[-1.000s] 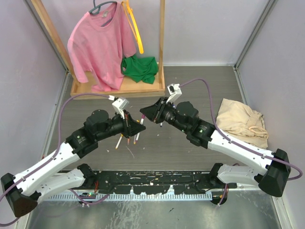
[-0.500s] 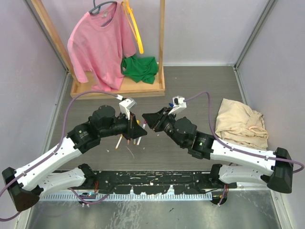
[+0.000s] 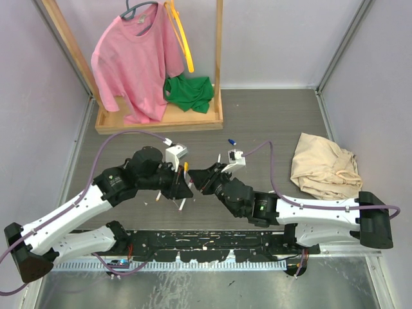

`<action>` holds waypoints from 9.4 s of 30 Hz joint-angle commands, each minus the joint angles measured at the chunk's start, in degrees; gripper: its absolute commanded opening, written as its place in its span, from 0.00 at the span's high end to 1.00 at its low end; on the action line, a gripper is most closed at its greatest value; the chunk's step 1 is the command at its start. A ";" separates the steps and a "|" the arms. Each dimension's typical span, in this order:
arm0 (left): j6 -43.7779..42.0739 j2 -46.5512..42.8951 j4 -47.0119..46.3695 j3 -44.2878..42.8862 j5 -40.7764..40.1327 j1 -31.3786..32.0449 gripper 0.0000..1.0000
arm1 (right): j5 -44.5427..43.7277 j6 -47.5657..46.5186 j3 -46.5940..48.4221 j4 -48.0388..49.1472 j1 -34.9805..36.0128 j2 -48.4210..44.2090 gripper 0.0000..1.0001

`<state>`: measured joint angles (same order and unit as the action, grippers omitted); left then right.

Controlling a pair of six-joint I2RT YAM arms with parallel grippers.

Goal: Insert the pens into the pen caps
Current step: Insert the pen cap onto the pen, then place the pen at the center of the board, then pick up the pen from the center of the board, then move the pen cap to the center of the board.

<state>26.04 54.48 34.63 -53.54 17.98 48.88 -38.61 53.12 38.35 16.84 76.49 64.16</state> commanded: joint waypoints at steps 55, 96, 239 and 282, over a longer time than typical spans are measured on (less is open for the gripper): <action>6.54 41.11 -7.14 -8.22 -27.37 -3.15 1.00 | -5.70 -2.51 5.48 -42.69 -5.65 -19.24 0.42; -2.66 24.76 -8.29 -8.96 -23.18 -4.73 0.69 | 12.04 -12.02 13.11 -47.15 -22.32 -8.16 0.43; 8.03 -7.76 -26.53 5.69 -13.25 -5.50 1.00 | 26.57 -10.90 4.71 8.41 -12.50 -2.18 0.92; -10.47 -21.98 10.16 3.07 -19.18 -5.56 1.00 | 36.29 -55.93 45.88 -42.88 -51.18 45.46 0.52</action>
<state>16.58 34.15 43.51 -48.77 0.36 43.46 -4.14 4.03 78.91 -26.26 26.74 107.50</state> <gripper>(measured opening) 0.105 0.479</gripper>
